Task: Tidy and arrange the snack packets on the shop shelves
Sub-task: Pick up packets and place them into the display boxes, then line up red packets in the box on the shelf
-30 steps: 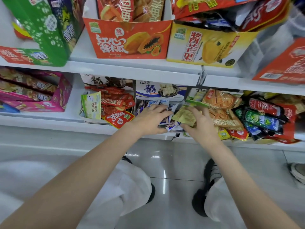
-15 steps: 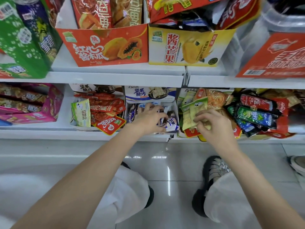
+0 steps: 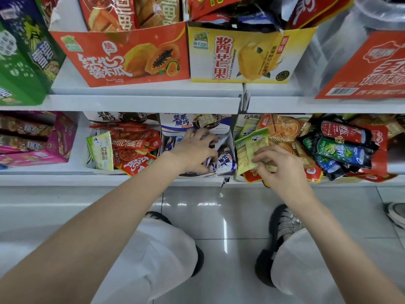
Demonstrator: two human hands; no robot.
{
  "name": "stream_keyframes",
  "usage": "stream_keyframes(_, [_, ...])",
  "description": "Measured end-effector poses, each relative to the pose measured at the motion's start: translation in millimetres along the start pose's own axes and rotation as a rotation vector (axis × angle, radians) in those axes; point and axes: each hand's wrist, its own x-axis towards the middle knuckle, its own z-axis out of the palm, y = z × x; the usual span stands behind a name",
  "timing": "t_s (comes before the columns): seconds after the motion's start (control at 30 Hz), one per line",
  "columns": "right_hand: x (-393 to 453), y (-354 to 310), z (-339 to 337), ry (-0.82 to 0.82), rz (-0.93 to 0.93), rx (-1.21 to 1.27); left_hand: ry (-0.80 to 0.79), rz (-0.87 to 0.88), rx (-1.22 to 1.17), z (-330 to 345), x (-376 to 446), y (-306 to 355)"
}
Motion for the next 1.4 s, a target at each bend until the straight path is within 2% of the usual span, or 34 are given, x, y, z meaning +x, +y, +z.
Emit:
stream_keyframes(0.17, [-0.4, 0.1, -4.6, -0.008, 0.010, 0.005, 0.052, -0.117, -0.452, -4.9, 2.5, 2.6])
stream_keyframes(0.3, [-2.2, 1.6, -4.7, -0.005, 0.010, 0.007, -0.035, -0.140, -0.375, 0.8, 12.5, 19.6])
stream_keyframes(0.37, [-3.2, 1.8, -5.0, -0.006, 0.004, 0.012, 0.010, -0.170, -0.404, 2.1, 17.7, 22.0])
stream_keyframes(0.5, [-4.1, 4.1, -5.6, 0.013, 0.012, 0.040, 0.165, -0.149, -0.653, -4.8, 21.2, 3.9])
stream_keyframes(0.57, [-4.6, 3.6, -6.0, 0.033, 0.036, 0.079, 0.168, -0.143, -0.610, -5.9, 20.5, 0.3])
stream_keyframes(0.73, [-6.6, 5.7, -9.2, 0.053, 0.066, 0.125, -0.034, -0.076, -0.057, 3.7, 28.6, 22.9])
stream_keyframes(0.8, [-8.2, 8.0, -10.4, 0.052, 0.064, 0.118, -0.077, -0.064, -0.023, -1.0, 31.6, 24.4])
stream_keyframes(0.93, [-11.7, 3.6, -16.3, 0.064, 0.063, 0.161, -0.156, -0.027, -0.108, -6.7, 17.5, 15.8])
stream_keyframes(1.07, [-13.7, -16.1, -31.4, 0.049, 0.047, 0.327, 0.062, -0.035, -0.155, -11.7, -13.2, 16.5])
stream_keyframes(1.17, [-18.4, -32.7, -45.2, 0.177, 0.072, 0.298, 0.185, -0.035, -0.228, -29.1, -45.6, 19.2])
stream_keyframes(1.27, [-21.3, -51.6, -56.1, 0.241, 0.101, 0.302, 0.202, -0.077, -0.223, -46.3, -82.9, 11.9])
stream_keyframes(1.4, [-17.7, -82.5, -47.2, 0.213, 0.001, 0.086, 0.183, -0.276, -0.166, -35.9, -124.3, -22.4])
